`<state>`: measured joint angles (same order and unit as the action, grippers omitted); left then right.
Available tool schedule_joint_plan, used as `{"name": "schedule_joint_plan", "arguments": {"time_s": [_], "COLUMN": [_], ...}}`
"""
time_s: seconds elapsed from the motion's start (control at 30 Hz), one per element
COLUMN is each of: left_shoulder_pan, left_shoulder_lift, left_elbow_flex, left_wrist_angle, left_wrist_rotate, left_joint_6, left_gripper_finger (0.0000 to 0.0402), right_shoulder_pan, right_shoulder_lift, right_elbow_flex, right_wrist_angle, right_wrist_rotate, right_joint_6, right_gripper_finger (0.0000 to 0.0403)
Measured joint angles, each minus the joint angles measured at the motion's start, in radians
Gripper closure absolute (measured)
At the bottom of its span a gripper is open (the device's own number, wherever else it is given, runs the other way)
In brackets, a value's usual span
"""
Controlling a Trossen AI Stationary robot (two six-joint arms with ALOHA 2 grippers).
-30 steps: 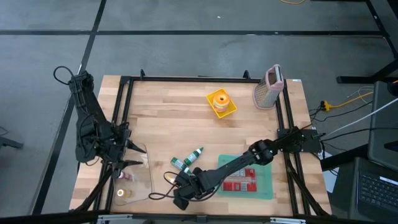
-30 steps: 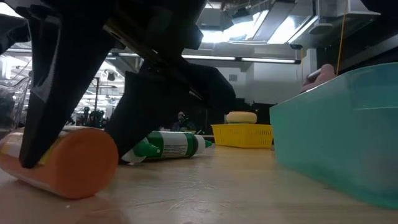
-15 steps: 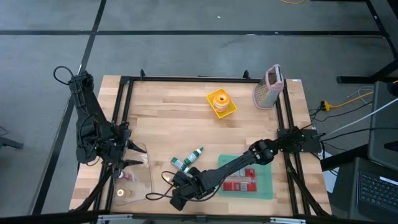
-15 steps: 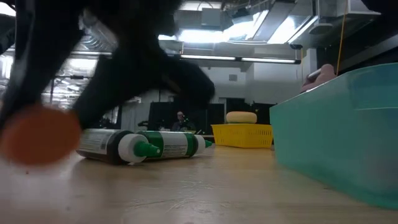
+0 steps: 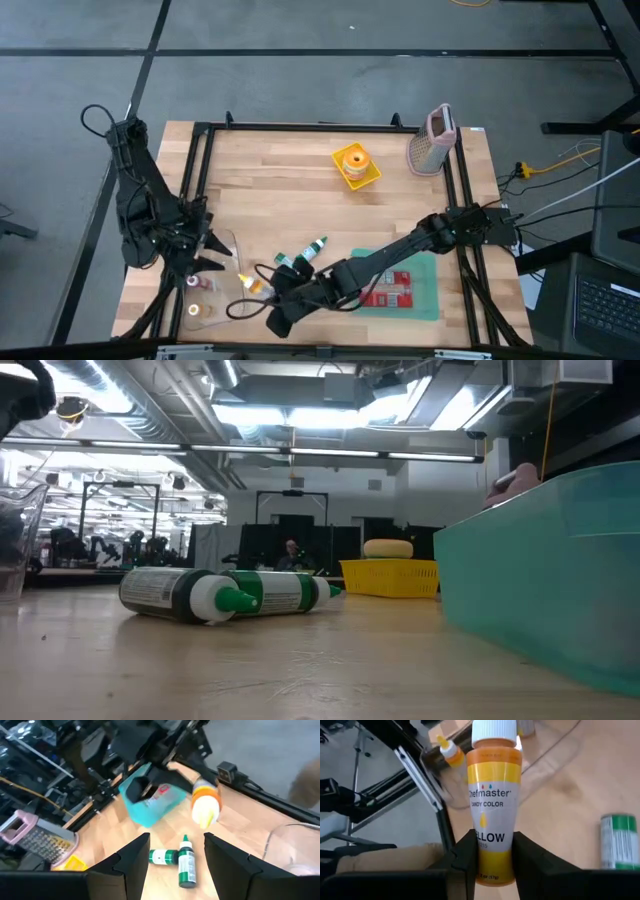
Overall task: Pick & Place Food Item
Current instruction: Put the yellow food coloring bottle into the transparent bin
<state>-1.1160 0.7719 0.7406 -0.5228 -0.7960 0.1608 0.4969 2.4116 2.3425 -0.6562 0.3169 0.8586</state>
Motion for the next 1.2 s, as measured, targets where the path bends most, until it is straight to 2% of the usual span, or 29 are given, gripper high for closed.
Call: {"name": "schedule_joint_plan", "arguments": {"time_s": [0.23,0.57,1.2], "left_shoulder_pan": [0.058,0.070,0.087], "left_shoulder_lift": [0.100,0.196,0.229], "left_elbow_flex": [0.069,0.137,0.142], "left_wrist_angle": [-0.059,-0.080,-0.003], "left_wrist_rotate": [0.099,0.191,0.166], "left_joint_6": [0.090,0.163,0.267], "left_gripper_finger": [0.0217,0.0217,0.0213], "right_shoulder_pan": [-0.034,-0.042,-0.043], "right_shoulder_lift": [-0.009,-0.009,-0.009], "right_elbow_flex": [0.000,0.000,0.000], "right_wrist_angle": [0.123,0.126,0.142], "right_wrist_rotate": [-0.058,-0.087,-0.113], "right_joint_6": [-0.074,-0.085,-0.103], "right_gripper_finger": [0.0309,0.0309,0.0309]}}
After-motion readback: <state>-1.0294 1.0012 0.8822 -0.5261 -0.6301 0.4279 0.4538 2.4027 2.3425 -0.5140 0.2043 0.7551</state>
